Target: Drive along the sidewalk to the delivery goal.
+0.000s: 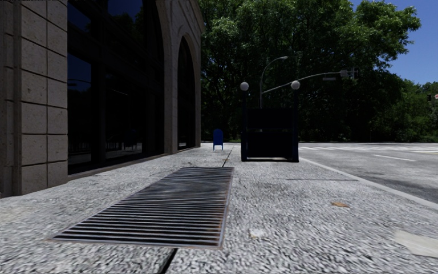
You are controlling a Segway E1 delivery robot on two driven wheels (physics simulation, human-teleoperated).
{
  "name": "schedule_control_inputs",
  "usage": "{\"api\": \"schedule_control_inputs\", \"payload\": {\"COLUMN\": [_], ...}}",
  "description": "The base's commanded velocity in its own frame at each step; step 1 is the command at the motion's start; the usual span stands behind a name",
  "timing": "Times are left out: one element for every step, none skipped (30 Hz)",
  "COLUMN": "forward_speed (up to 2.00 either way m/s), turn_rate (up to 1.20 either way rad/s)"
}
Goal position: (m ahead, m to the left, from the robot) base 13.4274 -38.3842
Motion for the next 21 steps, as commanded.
{"api": "schedule_control_inputs", "payload": {"forward_speed": [2.00,2.00,2.00,2.00,2.00,2.00,2.00,2.00,2.00,2.00,2.00,2.00,2.00,2.00,2.00,2.00,2.00,2.00,2.00,2.00,2.00], "turn_rate": [0.00,0.00,0.00,0.00,0.00,0.00,0.00,0.00,0.00,0.00,0.00,0.00,0.00,0.00,0.00,0.00,0.00,0.00,0.00,0.00,0.00]}}
